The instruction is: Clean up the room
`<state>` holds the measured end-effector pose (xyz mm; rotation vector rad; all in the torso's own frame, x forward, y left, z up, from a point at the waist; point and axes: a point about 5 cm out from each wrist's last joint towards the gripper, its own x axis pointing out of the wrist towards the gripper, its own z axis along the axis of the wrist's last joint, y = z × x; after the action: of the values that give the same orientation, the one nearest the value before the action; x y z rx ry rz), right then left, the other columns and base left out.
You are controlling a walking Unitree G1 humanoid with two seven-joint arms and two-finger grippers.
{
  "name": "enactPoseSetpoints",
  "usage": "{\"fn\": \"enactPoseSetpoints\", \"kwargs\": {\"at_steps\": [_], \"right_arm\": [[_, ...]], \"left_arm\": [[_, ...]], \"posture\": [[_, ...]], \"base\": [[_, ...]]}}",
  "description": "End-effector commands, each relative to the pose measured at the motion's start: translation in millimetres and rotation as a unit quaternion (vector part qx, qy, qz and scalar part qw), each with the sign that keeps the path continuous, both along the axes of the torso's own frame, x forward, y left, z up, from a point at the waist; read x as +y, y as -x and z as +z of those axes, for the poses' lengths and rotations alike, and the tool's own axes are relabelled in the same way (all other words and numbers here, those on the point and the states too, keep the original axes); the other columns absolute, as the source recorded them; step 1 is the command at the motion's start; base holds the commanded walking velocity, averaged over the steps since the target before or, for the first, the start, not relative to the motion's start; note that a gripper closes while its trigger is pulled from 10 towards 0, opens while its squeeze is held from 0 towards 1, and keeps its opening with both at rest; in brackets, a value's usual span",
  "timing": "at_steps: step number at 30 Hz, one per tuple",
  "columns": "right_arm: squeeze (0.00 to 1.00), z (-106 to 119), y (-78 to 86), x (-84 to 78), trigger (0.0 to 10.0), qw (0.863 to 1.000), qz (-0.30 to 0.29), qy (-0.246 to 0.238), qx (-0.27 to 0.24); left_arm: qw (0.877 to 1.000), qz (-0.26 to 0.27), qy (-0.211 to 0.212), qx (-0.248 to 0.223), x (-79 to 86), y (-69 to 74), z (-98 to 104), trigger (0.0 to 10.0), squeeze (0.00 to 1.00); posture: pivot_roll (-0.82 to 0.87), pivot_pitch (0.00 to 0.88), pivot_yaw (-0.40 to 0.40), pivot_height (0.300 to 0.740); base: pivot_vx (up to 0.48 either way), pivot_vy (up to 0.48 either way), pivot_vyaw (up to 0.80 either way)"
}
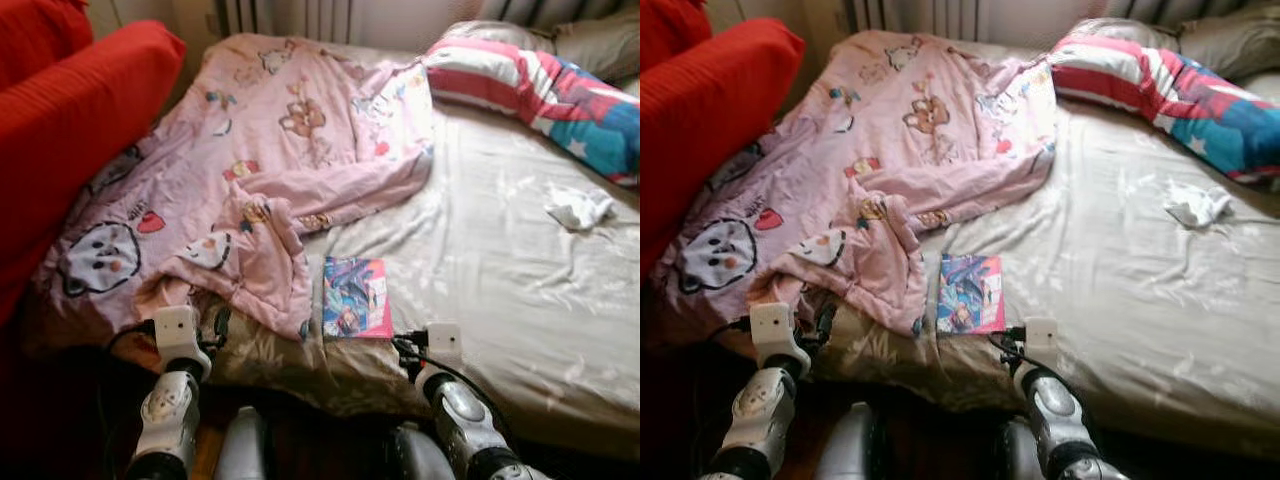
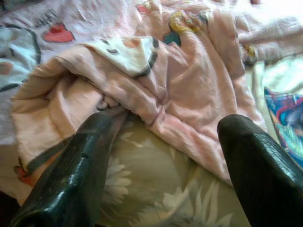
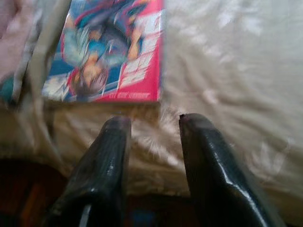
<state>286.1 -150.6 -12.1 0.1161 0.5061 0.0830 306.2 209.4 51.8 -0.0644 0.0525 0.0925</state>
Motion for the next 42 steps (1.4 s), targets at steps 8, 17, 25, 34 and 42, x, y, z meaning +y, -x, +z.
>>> {"fn": "enactPoseSetpoints", "kwargs": {"at_steps": [8, 17, 25, 34, 42], "right_arm": [[0.0, 6.7, -7.8, 8.9, 10.0, 1.0, 0.013, -0.003, -0.008], [0.0, 6.2, -7.5, 6.3, 10.0, 1.0, 0.009, -0.001, -0.006], [0.0, 8.1, -9.5, 4.9, 10.0, 1.0, 0.012, 0.0, -0.008], [0.0, 6.2, -7.7, 7.3, 10.0, 1.0, 0.019, -0.002, -0.003], [1.0, -5.9, 4.6, 14.3, 10.0, 0.998, 0.055, -0.01, 0.031]], "left_arm": [[0.999, 0.021, -0.003, 0.024, 19.5, 13.7, -11.0, 10.0, 0.0], [0.999, 0.022, 0.002, 0.022, 18.2, 11.7, -10.2, 10.0, 0.0], [0.999, 0.025, 0.005, 0.019, 17.9, 11.2, -9.5, 10.0, 0.0], [0.999, 0.028, 0.005, 0.018, 18.6, 13.5, -10.9, 10.0, 0.0], [1.0, 0.027, -0.002, 0.014, 21.3, 16.6, -9.8, 10.0, 0.0]], "posture": [[0.11, 0.225, 0.0, 0.636], [0.11, 0.22, -0.011, 0.636], [0.11, 0.222, -0.021, 0.636], [0.11, 0.229, -0.023, 0.636], [0.13, 0.255, -0.014, 0.636]], "base": [[0.171, 0.0, 0.0], [0.314, 0.0, 0.0], [0.383, 0.0, 0.0], [0.205, 0.0, 0.0], [0.0, 0.0, 0.0]]}}
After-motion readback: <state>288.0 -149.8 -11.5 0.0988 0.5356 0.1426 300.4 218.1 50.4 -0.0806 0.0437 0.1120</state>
